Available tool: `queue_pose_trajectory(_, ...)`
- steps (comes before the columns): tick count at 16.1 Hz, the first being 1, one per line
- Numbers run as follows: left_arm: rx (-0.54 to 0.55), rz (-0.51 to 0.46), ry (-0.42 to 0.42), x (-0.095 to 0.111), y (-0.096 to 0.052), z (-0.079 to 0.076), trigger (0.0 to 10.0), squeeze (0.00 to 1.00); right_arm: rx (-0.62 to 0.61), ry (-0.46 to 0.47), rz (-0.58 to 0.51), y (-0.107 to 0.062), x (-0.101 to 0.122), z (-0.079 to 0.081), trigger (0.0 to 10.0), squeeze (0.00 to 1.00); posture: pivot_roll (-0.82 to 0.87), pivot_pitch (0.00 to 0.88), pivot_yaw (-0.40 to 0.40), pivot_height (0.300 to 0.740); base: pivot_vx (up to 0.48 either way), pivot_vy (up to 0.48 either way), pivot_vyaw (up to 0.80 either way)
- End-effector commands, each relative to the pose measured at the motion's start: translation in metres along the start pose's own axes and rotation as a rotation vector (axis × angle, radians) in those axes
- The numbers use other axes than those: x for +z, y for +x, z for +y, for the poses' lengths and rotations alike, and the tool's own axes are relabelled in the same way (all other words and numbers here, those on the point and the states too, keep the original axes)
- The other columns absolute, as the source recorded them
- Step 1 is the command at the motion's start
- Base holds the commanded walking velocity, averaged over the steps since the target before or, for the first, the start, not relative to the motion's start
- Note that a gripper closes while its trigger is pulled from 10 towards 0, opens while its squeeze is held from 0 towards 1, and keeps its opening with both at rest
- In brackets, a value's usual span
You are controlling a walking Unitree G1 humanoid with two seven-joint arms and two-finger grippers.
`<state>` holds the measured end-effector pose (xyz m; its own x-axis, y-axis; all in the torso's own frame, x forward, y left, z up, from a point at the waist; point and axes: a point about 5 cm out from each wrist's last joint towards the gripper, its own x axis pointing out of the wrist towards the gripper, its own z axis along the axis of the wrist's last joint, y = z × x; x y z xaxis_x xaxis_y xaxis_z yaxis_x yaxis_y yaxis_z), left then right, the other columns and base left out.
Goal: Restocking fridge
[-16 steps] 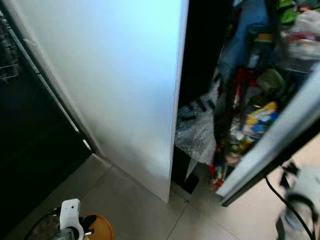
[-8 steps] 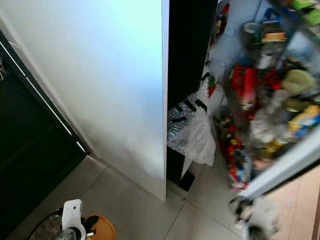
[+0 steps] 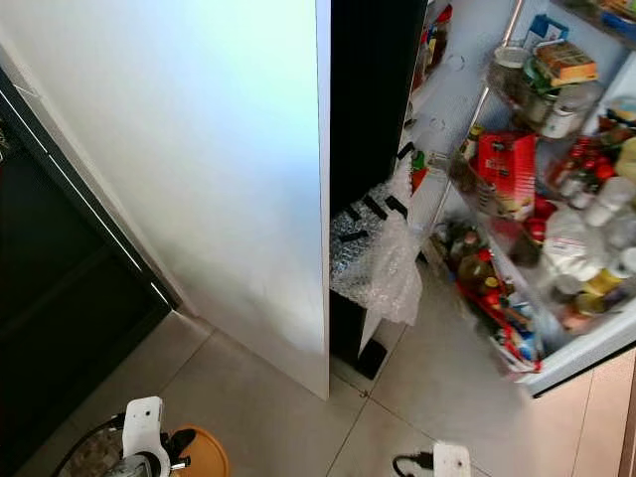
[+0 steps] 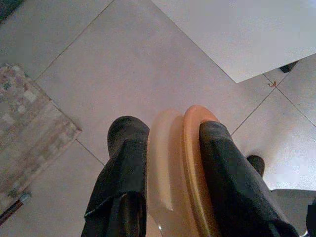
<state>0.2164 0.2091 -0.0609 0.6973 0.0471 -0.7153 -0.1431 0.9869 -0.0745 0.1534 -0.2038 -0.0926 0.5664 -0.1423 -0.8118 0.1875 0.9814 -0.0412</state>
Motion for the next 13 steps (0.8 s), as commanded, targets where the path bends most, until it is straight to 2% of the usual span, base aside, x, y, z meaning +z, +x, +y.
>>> queue_pose_trajectory(1,0.016,0.059,0.030,-0.015,-0.004,0.005,10.0,0.00,0.013,0.004,0.020,-0.001,-0.006,0.003,10.0,0.00,0.00,0.142,0.028,0.740,0.000,0.000,0.00)
queue_pose_trajectory(3,0.016,0.060,0.026,-0.016,-0.004,0.005,10.0,0.00,0.025,-0.027,0.022,-0.001,-0.005,0.002,10.0,0.00,0.00,0.141,0.027,0.740,0.000,0.000,0.00)
queue_pose_trajectory(5,0.017,0.062,0.027,-0.017,-0.004,0.005,10.0,0.00,0.016,-0.024,0.029,-0.001,-0.006,-0.004,10.0,0.00,0.00,0.132,0.027,0.740,0.000,0.000,0.00)
queue_pose_trajectory(8,0.013,0.068,0.033,-0.018,-0.004,0.004,10.0,0.00,-0.001,-0.028,0.074,-0.004,-0.017,-0.015,10.0,0.00,-0.01,0.116,0.027,0.740,0.000,-0.260,0.00)
queue_pose_trajectory(13,0.011,0.071,0.043,-0.019,-0.005,0.004,10.0,0.00,0.008,-0.019,0.096,-0.006,-0.026,-0.004,10.0,0.00,0.00,0.102,0.030,0.740,0.000,-0.290,0.00)
